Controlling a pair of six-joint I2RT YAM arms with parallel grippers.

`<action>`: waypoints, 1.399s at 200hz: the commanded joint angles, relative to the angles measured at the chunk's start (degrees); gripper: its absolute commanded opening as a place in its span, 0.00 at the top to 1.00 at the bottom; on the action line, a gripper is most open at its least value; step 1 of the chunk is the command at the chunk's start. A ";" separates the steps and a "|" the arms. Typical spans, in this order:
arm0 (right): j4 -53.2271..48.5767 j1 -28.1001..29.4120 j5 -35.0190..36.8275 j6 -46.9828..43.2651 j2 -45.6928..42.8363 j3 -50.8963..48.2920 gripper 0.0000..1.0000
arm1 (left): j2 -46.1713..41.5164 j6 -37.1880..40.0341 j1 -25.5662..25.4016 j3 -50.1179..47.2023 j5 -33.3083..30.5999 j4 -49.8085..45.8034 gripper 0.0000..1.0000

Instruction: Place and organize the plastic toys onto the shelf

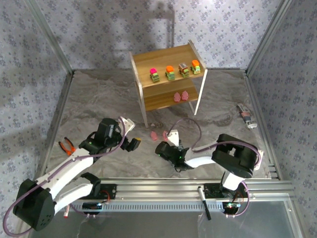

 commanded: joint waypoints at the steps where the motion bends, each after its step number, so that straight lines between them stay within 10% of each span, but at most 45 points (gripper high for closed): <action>1: 3.62 -1.09 -0.22 -1.34 1.12 -1.07 0.50 | 0.46 -0.63 0.20 0.95 1.84 1.15 0.00; 162: 9.02 -3.65 -4.86 -7.46 4.29 1.12 0.51 | 2.85 -0.36 0.04 1.96 4.05 1.85 0.00; 280: 9.15 -5.92 -5.67 -10.04 4.20 2.20 0.75 | 3.73 -0.46 -0.06 2.19 4.16 2.56 0.00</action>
